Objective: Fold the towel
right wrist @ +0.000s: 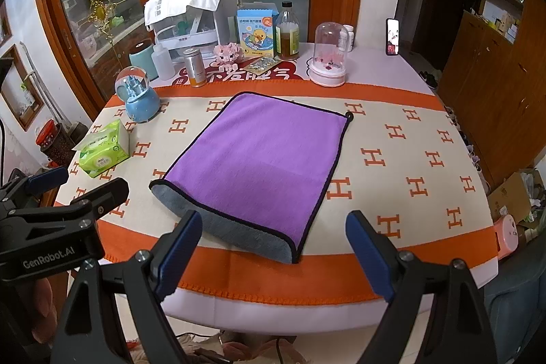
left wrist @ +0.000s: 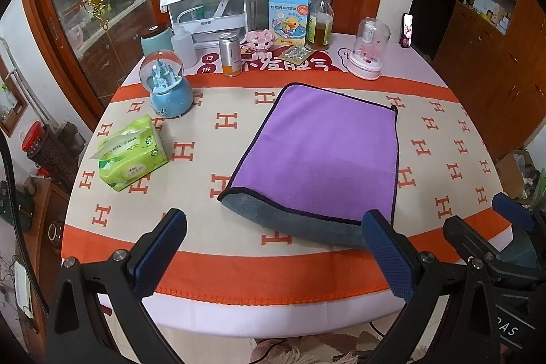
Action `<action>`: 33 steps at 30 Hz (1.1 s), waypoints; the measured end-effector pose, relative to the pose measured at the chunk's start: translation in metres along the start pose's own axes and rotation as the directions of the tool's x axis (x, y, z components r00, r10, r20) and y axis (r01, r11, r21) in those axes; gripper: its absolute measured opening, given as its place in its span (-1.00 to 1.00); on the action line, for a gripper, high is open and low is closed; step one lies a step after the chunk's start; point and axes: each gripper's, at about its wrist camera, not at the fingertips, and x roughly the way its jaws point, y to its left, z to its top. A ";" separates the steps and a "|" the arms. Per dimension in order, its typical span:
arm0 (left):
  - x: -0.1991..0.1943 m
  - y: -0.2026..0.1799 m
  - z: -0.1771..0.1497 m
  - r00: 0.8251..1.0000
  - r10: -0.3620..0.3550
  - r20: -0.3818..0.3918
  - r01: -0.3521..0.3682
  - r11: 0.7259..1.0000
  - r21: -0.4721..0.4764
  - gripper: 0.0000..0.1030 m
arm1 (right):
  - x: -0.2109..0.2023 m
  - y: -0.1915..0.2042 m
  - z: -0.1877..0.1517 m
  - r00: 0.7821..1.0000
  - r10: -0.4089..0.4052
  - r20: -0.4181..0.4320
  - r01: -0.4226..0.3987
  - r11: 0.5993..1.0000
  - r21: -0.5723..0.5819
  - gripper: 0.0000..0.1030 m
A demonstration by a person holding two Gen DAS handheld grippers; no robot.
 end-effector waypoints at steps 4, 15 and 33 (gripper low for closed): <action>0.002 0.003 0.000 1.000 -0.001 -0.004 0.001 1.000 0.000 0.98 | 0.000 -0.001 0.001 1.000 0.001 -0.003 -0.001 1.000 0.000 0.68; 0.001 0.005 -0.001 1.000 -0.012 0.004 0.012 1.000 0.026 0.98 | 0.002 0.010 0.001 1.000 -0.008 -0.008 0.008 1.000 -0.002 0.68; 0.001 0.011 0.001 1.000 -0.016 0.003 0.016 1.000 0.020 0.98 | 0.004 0.011 0.004 1.000 -0.022 -0.007 0.022 1.000 0.006 0.68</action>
